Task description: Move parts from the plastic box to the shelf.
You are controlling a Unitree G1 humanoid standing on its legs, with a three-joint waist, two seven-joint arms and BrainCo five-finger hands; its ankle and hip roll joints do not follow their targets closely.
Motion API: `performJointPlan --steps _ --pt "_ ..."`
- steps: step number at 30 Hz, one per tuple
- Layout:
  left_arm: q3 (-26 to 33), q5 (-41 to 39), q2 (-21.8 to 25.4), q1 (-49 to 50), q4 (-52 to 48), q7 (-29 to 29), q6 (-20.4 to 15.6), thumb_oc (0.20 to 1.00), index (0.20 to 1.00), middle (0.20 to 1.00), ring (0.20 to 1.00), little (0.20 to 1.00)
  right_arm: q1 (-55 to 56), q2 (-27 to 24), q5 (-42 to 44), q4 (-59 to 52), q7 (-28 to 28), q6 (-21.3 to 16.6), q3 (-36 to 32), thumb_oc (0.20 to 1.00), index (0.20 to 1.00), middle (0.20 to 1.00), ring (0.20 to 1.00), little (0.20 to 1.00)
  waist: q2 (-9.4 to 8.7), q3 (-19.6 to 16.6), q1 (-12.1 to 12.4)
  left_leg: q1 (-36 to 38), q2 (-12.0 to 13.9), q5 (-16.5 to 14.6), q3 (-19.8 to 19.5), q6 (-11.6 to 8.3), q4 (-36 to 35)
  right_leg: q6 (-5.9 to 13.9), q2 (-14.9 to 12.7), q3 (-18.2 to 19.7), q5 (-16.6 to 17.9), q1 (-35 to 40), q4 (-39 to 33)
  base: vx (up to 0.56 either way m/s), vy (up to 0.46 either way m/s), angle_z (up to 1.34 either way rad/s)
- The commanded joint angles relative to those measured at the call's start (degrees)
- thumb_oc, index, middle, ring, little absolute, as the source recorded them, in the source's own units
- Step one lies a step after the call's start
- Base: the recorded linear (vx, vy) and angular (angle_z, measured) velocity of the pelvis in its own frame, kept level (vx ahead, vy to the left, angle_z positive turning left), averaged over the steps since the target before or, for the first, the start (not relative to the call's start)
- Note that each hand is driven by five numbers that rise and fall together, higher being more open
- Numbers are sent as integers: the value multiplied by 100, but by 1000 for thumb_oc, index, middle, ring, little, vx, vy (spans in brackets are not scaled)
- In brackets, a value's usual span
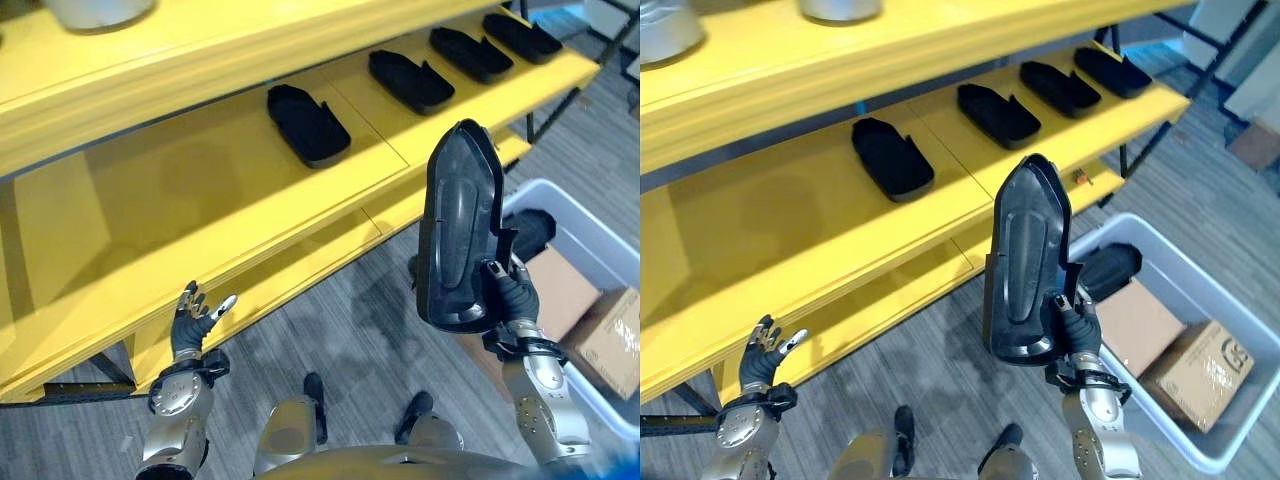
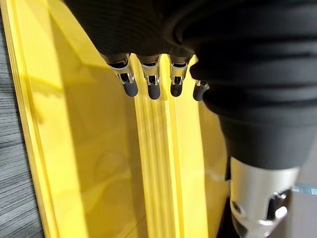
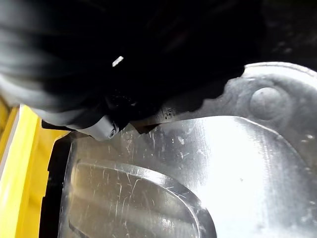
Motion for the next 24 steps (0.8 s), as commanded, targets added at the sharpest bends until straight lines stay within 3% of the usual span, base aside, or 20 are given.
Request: performJointPlan --steps 1,4,5,7,8,9,10,11,13,15,18,24 --pt "-72 177 -114 -169 -593 48 -333 1000 1000 1000 1000 1000 -459 -406 -100 -318 141 -367 13 200 200 200 200 200 338 -118 -51 1 400 306 -203 -386 -466 393 328 -165 -369 415 247 108 91 15" --pt "-30 174 -66 -130 -715 108 -344 1000 1000 1000 1000 1000 -791 -352 -136 -318 184 -318 386 200 200 200 200 200 209 -128 199 -21 201 161 -313 -241 -455 587 175 -232 -61 473 183 143 188 4" --pt "-8 203 -19 -128 -752 138 -341 1000 1000 1000 1000 1000 -895 -297 -99 -311 204 -308 504 200 200 200 200 200 203 -104 300 50 59 95 -387 -122 -513 690 38 -179 211 434 330 202 372 16" --pt "20 294 123 -158 -686 212 -345 1000 1000 1000 1000 1000 -874 -175 -32 -364 248 -267 687 200 200 200 200 200 379 13 189 420 -141 168 -451 123 -993 784 -251 336 783 -185 1466 150 453 27" --pt "49 314 152 -165 -682 235 -349 1000 1000 1000 1000 1000 -885 -139 -2 -335 261 -266 738 200 200 200 200 200 453 56 161 504 -112 196 -464 134 -1130 751 -146 500 628 -382 1499 53 263 26" --pt "15 293 171 -208 -632 245 -363 1000 1000 1000 1000 1000 -951 -106 39 -313 266 -266 827 200 200 200 200 200 521 100 74 598 -88 282 -519 106 -1299 634 165 899 414 -694 1320 27 50 -3" --pt "20 291 168 -218 -620 243 -370 1000 1000 1000 1000 1000 -964 -109 41 -304 265 -270 833 200 200 200 200 200 526 93 108 612 -64 294 -481 90 -1338 612 197 934 406 -724 1322 -53 -8 -28" --pt "-53 276 187 -354 -540 246 -395 1000 1000 1000 1000 1000 -1042 -115 86 -309 274 -290 878 200 200 200 200 200 616 171 -55 554 -51 506 -603 60 -1417 421 620 1629 392 -1114 913 -56 -18 -16" --pt "-162 254 198 -407 -471 198 -426 1000 1000 1000 1000 1000 -991 -206 143 -399 322 -266 928 200 200 200 200 200 667 265 -290 628 -95 571 -829 -28 -1490 420 1119 2718 405 -1362 241 33 -43 36" --pt "-267 337 192 -509 -488 192 -492 1000 1000 1000 1000 1000 -888 -301 106 -470 364 -237 931 200 200 200 200 200 559 338 -437 627 -197 563 -1122 -91 -1520 510 1409 3291 439 -1351 -385 115 -209 81" --pt "-400 397 136 -615 -431 143 -554 1000 1000 1000 1000 1000 -721 -330 158 -372 452 -252 812 200 200 200 200 200 439 214 -484 580 -235 535 -1420 -171 -1423 517 1379 3240 393 -953 -520 97 -245 140" --pt "-386 239 -5 -368 -525 23 -462 1000 1000 1000 1000 1000 -497 -425 244 -364 510 -209 610 200 200 200 200 200 433 -209 -496 710 -39 529 -1789 -319 -1500 403 1408 2686 123 -478 -611 138 -226 114"
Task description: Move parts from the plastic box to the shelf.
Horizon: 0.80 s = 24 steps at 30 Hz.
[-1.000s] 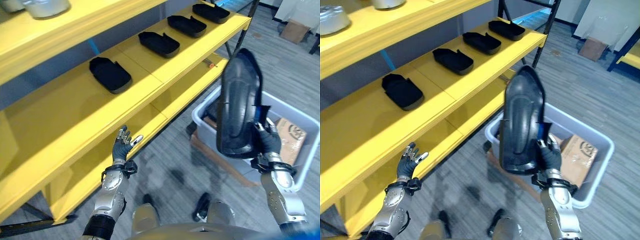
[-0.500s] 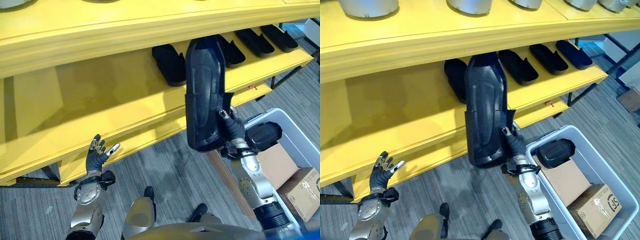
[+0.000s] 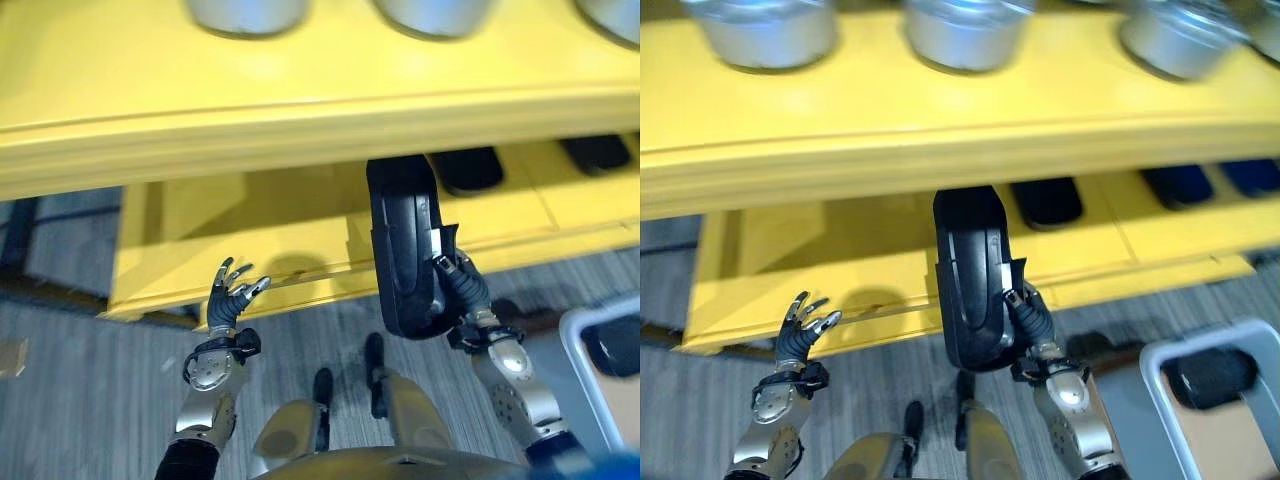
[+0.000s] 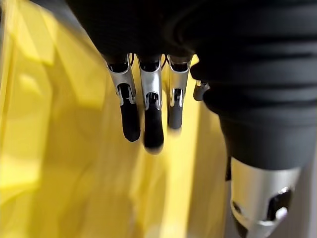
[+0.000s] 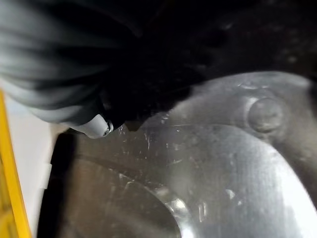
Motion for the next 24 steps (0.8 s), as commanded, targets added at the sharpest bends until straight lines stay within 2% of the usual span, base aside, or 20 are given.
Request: performJointPlan --steps 1,5,14,19,24 --pt "96 31 454 35 -425 -164 -213 1000 1000 1000 1000 1000 88 14 294 -670 124 -385 -332 200 200 200 200 200 -83 -631 -221 2 589 362 -438 -534 -629 417 -195 -34 -353 585 -119 78 -148 43" --pt "84 -24 420 132 -443 -253 -144 1000 1000 1000 1000 1000 215 -14 334 -754 174 -379 -402 200 200 200 200 200 -44 -765 -233 90 678 381 -542 -618 -685 360 -196 -281 -481 750 -105 59 -120 13" --pt "85 -65 322 246 -457 -365 -104 1000 1000 1000 1000 1000 326 -37 377 -802 220 -381 -493 200 200 200 200 200 58 -985 -249 234 830 444 -592 -725 -795 272 -125 -386 -582 990 -208 31 -56 -7" --pt "74 -138 282 264 -425 -396 -95 1000 1000 1000 1000 1000 224 -63 443 -790 274 -360 -360 200 200 200 200 200 55 -1046 -224 281 892 467 -629 -770 -825 224 -69 -391 -636 1071 -214 12 -45 5" --pt "15 -210 239 251 -403 -412 -75 1000 1000 1000 1000 1000 41 -144 399 -772 252 -370 -306 200 200 200 200 200 73 -1058 -163 196 989 621 -813 -913 -863 127 19 -549 -761 1131 -212 -12 -72 13"
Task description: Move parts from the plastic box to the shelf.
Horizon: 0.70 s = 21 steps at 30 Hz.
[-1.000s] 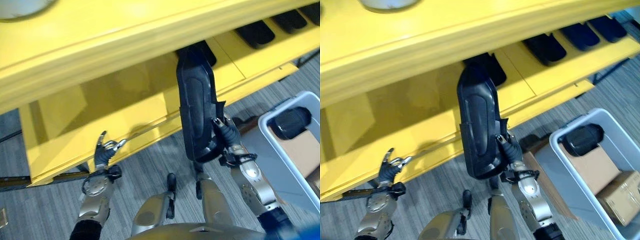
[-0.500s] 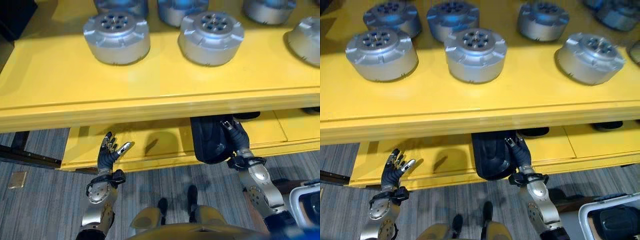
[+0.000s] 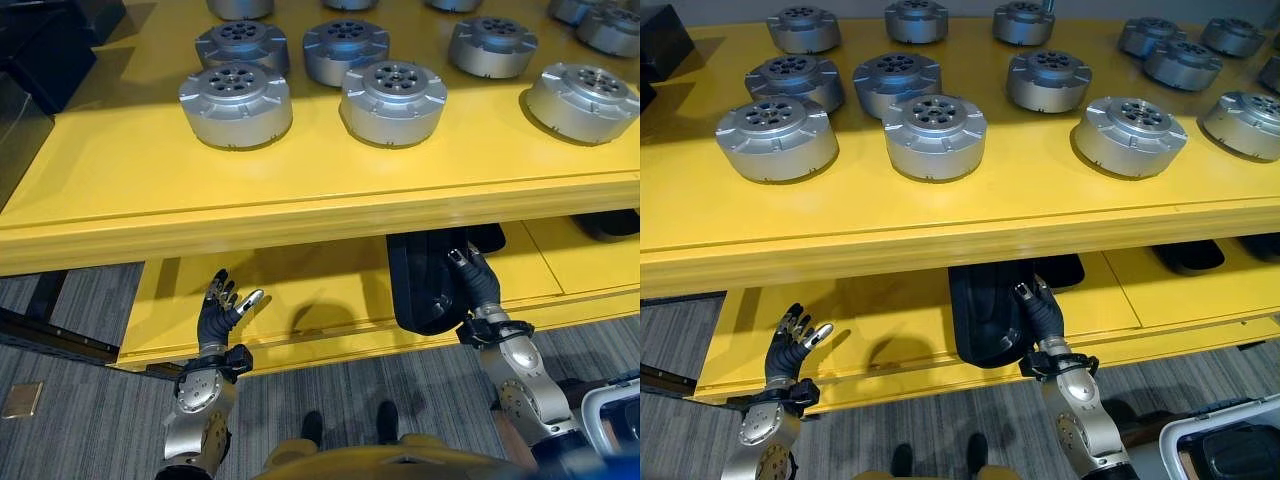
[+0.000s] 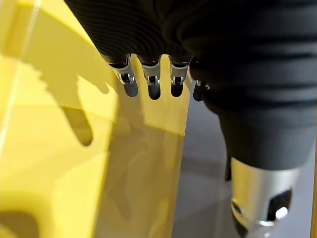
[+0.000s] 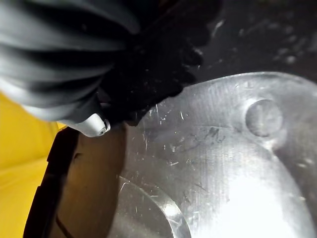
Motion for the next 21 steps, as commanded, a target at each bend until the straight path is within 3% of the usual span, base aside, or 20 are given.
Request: performJointPlan --steps 1,4,7,9,10,12,14,21 --pt "-60 -59 252 -176 -55 -86 -184 1000 1000 1000 1000 1000 -326 -129 164 -524 114 -387 -72 200 200 200 200 200 -117 -223 64 -241 227 121 -407 -292 -5 191 -279 -341 -606 -211 856 -17 -80 36" --pt "-129 -108 246 -262 -45 -78 -186 1000 1000 1000 1000 1000 -533 -187 140 -490 70 -420 -9 200 200 200 200 200 -83 -133 99 -398 210 241 -607 -348 19 129 -268 -504 -707 -253 974 -56 -72 58" --pt "-256 -215 231 -414 -12 -100 -193 1000 1000 1000 1000 1000 -961 -208 102 -334 -28 -462 135 200 200 200 200 200 -174 223 259 -958 -68 103 -871 -391 881 54 -415 -595 -770 -359 1173 -112 -26 63" --pt "-378 -243 246 -476 -71 -145 -140 1000 1000 1000 1000 1000 -999 -183 90 -274 -147 -509 59 200 200 200 200 200 -146 295 265 -1115 177 263 -492 -367 760 138 -551 -771 -803 -298 1247 -6 135 34" --pt "-440 -250 253 -523 -21 -167 -150 1000 1000 1000 1000 1000 -1086 -142 10 -193 -236 -487 76 200 200 200 200 200 -39 248 229 -1107 353 329 -216 -327 556 215 -610 -848 -816 -289 1315 158 291 39" --pt "-455 -222 293 -532 28 -141 -169 1000 1000 1000 1000 1000 -1209 -17 -3 -80 -268 -459 155 200 200 200 200 200 24 199 268 -1043 236 257 -336 -278 564 235 -641 -744 -820 -253 1325 171 235 37" --pt "-454 -188 426 -576 -112 -117 -183 1000 1000 1000 1000 1000 -1566 118 33 16 -398 -488 252 200 200 200 200 200 4 217 322 -1042 106 66 -169 -147 734 256 -784 -726 -872 -223 1395 135 162 -34" --pt "-828 -269 801 -1360 -275 137 -349 1000 1000 1000 1000 1000 -3423 243 41 303 -994 -642 601 200 200 200 200 200 -46 856 517 -2014 -82 -346 188 -101 1929 243 -1007 -418 -923 -1121 2091 -84 93 -24"
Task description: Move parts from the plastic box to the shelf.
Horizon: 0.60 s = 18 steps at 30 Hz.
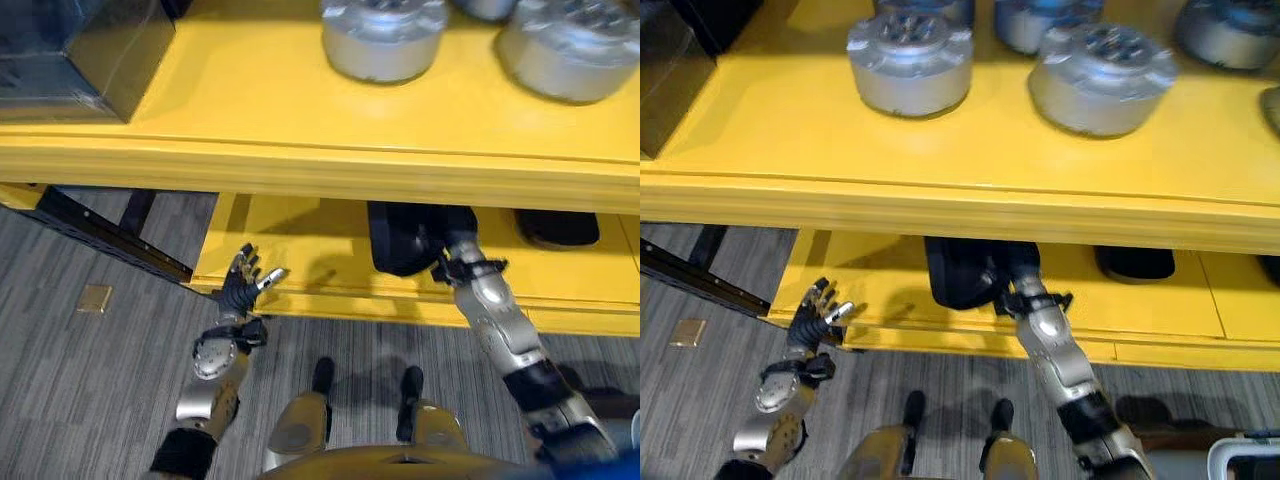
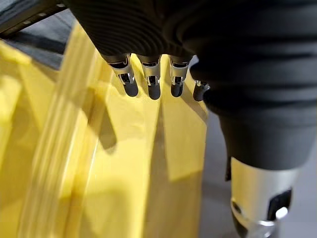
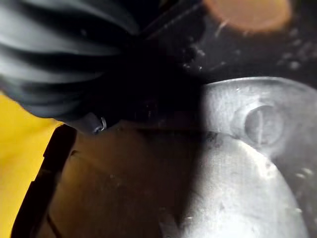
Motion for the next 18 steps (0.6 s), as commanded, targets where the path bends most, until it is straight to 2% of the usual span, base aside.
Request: performJointPlan --steps 1,3,6,7,12,17,18 --pt "-66 -81 90 -85 -564 196 -440 1000 1000 1000 1000 1000 -821 68 81 -167 -379 -596 -61 200 200 200 200 200 -48 13 69 -375 236 -133 -135 -210 354 150 55 96 -523 244 530 -149 66 11" --pt "-324 -108 154 -569 -696 340 -522 1000 1000 1000 1000 1000 -1805 -19 -25 81 -753 -668 -80 200 200 200 200 200 -78 176 90 -873 212 -237 -71 -188 735 119 34 213 -613 -325 980 -125 77 1" --pt "-511 -141 144 -870 -764 455 -570 1000 1000 1000 1000 1000 -2354 -38 -76 279 -1024 -713 -90 200 200 200 200 200 -110 265 95 -1190 202 -292 -64 -180 995 99 25 267 -698 -643 1253 -56 23 -8" --pt "-806 -175 100 -1293 -807 537 -560 1000 1000 1000 1000 1000 -2914 -84 -38 645 -1360 -791 -218 200 200 200 200 200 -155 332 88 -1581 138 -435 -103 -150 1383 68 9 318 -866 -994 1636 -75 5 -9" --pt "-1036 -151 101 -1566 -865 606 -549 1000 1000 1000 1000 1000 -3627 -137 90 1256 -1655 -911 -337 200 200 200 200 200 -163 453 100 -2082 104 -732 -128 -69 2058 -9 34 418 -1122 -1535 2317 -36 20 2" --pt "-1046 -112 86 -1532 -878 672 -525 1000 1000 1000 1000 1000 -3872 -284 91 1484 -1767 -928 -366 200 200 200 200 200 -131 564 105 -2419 49 -959 -144 19 2559 -84 37 521 -1338 -1875 2792 -5 32 -7" --pt "-1039 -112 72 -1499 -849 723 -523 1000 1000 1000 1000 1000 -3906 -338 89 1567 -1815 -940 -367 200 200 200 200 200 -117 595 99 -2475 29 -1201 -161 34 2757 -82 59 594 -1560 -1954 3022 62 18 -6"
